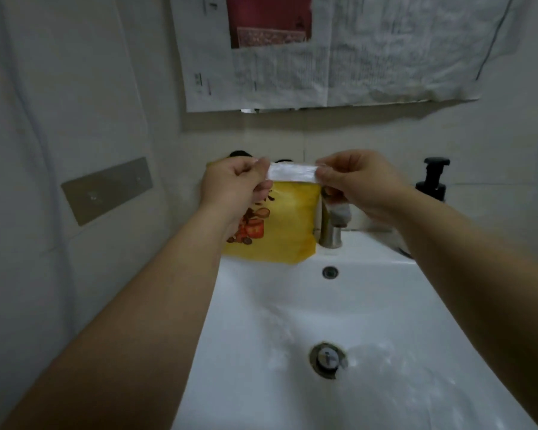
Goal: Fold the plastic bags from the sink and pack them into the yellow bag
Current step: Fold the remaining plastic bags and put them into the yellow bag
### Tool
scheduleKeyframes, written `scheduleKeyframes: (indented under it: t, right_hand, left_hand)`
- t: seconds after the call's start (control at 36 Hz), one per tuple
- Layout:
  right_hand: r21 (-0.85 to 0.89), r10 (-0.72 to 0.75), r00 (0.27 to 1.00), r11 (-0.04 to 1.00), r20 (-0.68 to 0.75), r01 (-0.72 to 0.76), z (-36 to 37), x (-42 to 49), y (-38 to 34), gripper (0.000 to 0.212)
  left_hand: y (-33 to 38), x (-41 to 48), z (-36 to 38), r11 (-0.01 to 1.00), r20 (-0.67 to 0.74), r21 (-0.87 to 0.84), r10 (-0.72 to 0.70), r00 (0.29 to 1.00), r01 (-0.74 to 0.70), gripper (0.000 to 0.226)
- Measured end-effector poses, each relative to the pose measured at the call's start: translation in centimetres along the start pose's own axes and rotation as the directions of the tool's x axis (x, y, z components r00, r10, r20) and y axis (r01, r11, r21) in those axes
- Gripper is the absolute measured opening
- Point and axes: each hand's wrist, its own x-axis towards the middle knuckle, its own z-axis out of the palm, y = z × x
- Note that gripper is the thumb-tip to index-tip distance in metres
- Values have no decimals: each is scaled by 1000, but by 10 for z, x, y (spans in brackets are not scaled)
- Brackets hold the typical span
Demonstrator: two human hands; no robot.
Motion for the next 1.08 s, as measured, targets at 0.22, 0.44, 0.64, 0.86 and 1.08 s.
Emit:
scheduleKeyframes:
  t: [0.22, 0.44, 0.64, 0.86, 1.08]
  right_hand:
    - [-277, -110, 979, 959, -174, 58, -5, 67, -2, 29]
    - [-531, -71, 997, 844, 20, 71, 16, 114, 11, 26]
    - [-671, 93, 958, 731, 273, 120, 48, 130, 10, 21]
    - [-919, 381, 862, 334, 335, 209, 71, 135, 7, 27]
    - [-730, 141, 959, 678, 247, 89, 44, 133, 3, 36]
  left_hand:
    - [7, 48, -12, 885, 11, 448, 141, 990, -131, 32]
    - [-11, 90, -20, 519, 295, 801, 91, 951, -298, 44]
    - [-21, 94, -20, 717, 204, 604, 284, 937, -349, 15]
    - [-30, 100, -20, 868, 102, 390, 292, 951, -308, 24]
    - [-34, 101, -20, 913, 81, 347, 198, 977, -214, 20]
